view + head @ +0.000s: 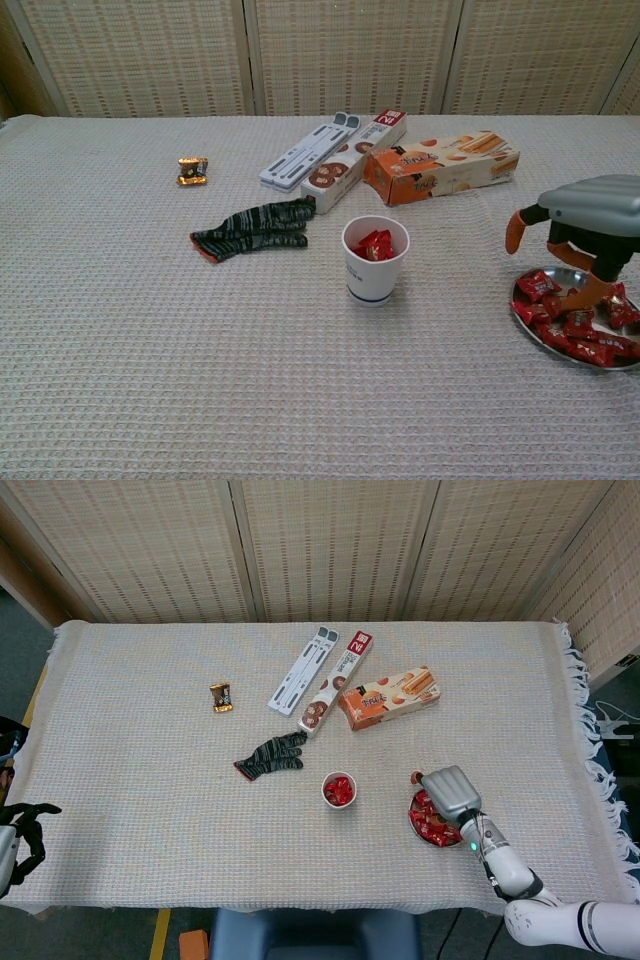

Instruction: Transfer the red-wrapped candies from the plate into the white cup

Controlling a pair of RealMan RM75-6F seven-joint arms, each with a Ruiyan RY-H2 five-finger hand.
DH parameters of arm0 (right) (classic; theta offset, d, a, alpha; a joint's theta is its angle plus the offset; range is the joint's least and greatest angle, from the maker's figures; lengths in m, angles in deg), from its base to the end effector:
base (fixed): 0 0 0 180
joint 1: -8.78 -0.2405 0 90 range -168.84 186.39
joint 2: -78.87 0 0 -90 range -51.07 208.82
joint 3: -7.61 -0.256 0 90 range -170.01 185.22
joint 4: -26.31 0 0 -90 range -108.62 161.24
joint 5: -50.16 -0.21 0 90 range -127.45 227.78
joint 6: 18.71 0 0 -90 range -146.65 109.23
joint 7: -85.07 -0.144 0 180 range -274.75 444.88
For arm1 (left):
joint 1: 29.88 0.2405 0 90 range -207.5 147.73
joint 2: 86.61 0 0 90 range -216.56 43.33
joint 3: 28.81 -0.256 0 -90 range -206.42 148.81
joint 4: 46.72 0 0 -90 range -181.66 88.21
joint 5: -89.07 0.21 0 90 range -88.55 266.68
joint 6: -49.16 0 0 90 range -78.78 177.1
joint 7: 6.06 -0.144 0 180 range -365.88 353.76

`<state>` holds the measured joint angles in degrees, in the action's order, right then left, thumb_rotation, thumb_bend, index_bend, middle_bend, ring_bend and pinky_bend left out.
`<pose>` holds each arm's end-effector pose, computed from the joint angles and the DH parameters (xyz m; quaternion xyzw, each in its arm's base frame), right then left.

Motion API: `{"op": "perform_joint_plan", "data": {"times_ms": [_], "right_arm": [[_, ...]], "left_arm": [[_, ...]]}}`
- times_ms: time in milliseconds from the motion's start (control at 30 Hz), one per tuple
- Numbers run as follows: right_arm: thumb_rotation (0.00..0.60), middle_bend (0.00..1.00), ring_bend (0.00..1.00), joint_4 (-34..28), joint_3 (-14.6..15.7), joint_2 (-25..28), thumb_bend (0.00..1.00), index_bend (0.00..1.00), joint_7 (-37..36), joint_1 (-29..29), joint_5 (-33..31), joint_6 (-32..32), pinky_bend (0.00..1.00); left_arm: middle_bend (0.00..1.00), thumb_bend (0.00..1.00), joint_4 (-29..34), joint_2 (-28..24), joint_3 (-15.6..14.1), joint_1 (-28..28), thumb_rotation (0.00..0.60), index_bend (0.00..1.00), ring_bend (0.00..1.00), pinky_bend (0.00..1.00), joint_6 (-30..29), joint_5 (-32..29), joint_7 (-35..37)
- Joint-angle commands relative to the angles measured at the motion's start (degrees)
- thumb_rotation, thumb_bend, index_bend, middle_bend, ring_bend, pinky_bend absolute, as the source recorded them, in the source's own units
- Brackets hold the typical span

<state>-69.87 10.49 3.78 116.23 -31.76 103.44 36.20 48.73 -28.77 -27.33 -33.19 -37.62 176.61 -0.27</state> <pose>-0.2240 -0.2959 0.0235 0.7883 -0.3757 0.1916 0.4481 -0.3091 0.1673 0.1879 -0.5864 -0.4008 -0.4018 0.5779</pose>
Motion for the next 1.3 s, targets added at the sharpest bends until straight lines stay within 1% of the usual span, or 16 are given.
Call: {"op": "perform_joint_plan", "data": {"times_ms": [33,167,433,733,1000,1300], "right_arm": [[0.600,0.82,0.78,0.73,0.53,-0.21,0.02,0.28,0.27,0.35,-0.46,-0.67,0.98],[0.600,0.82,0.78,1.81,0.99,-0.58,0.02,0.25,0.31,0.68,-1.15,-1.77,0.98],[0.600,0.82,0.78,3.19,1.51,-1.06,0.02,0.25,0.37,1.47,-1.00,-2.37,0.98],[0.600,0.82,0.78,3.54,1.05,-1.06,0.02,0.31,-1.57,2.84,1.60,-1.53,0.98],[0.600,0.82,0.78,1.87,0.24,-0.06,0.02,0.31,-2.01,3.86,4.09,0.58,0.98],[0.600,0.82,0.78,-0.68,1.34,2.03,0.02,0.31,-0.54,5.05,4.03,0.68,0.98]], "left_arm": [[0.24,0.42,-0.04,0.04,-0.05,0.01,0.600,0.34,0.27,0.28,-0.06,0.16,-0.04],[0.24,0.42,-0.03,0.05,-0.14,-0.07,0.600,0.35,0.27,0.28,0.30,0.06,-0.17],[0.24,0.42,-0.03,0.05,-0.08,-0.05,0.600,0.34,0.27,0.28,0.18,0.06,-0.11],[0.24,0.42,-0.04,0.08,-0.16,-0.10,0.600,0.35,0.27,0.28,0.31,0.14,-0.34],[0.24,0.42,-0.02,0.07,-0.19,-0.09,0.600,0.34,0.27,0.28,0.25,0.24,-0.38],[0.24,0.42,0.07,0.08,-0.20,-0.02,0.600,0.34,0.27,0.28,0.04,0.38,-0.42]]}}
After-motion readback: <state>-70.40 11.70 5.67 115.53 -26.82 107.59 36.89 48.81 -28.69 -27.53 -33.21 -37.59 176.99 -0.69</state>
